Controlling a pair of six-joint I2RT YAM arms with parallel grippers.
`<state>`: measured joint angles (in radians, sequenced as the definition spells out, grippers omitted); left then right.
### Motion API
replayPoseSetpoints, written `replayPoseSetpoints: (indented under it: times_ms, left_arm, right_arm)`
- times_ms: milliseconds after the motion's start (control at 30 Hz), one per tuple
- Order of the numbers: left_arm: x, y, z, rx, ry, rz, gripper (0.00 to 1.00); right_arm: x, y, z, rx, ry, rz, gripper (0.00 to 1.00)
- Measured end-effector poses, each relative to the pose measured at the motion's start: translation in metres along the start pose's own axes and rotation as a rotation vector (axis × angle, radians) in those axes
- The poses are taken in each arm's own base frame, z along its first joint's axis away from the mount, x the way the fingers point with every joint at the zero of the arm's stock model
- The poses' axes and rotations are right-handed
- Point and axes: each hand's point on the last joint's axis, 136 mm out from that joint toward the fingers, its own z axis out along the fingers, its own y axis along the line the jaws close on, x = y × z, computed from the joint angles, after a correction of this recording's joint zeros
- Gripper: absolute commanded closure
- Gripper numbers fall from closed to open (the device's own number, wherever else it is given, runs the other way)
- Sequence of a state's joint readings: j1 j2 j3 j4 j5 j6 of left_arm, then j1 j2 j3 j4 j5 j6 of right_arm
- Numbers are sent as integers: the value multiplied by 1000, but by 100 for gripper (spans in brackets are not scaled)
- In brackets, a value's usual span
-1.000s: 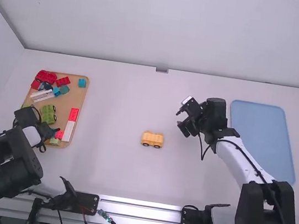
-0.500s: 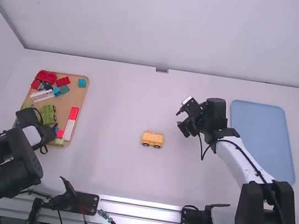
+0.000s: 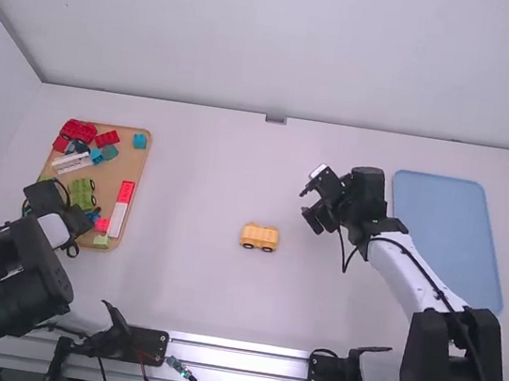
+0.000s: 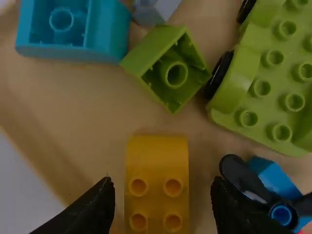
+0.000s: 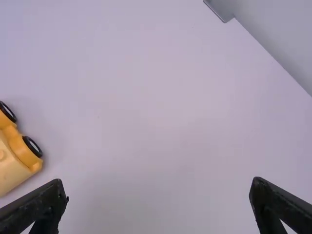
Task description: Assemble lego blocks to make yellow taxi
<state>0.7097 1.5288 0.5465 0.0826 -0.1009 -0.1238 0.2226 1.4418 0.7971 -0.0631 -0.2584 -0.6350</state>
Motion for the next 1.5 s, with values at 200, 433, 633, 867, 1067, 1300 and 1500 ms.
replayPoseSetpoints:
  times_ms: [200,433,633,867,1067,1300,1500]
  left_arm:
    - [11,1,2,-1,15,2,50]
    - [13,1,2,-2,19,2,55]
    - [12,1,2,-2,18,2,62]
    - [16,2,4,0,2,1,66]
    - [15,1,4,1,-4,0,68]
    - [15,1,4,1,-2,0,86]
    - [15,1,3,0,9,1,95]
  right_arm:
    - [1,1,0,-2,3,1,1]
    - [1,1,0,-3,3,1,1]
    - [1,1,0,-3,5,2,1]
    - [1,1,0,-4,5,2,1]
    - [1,1,0,-4,5,1,1]
    - [1,1,0,-3,5,1,1]
    - [1,1,0,-4,5,0,1]
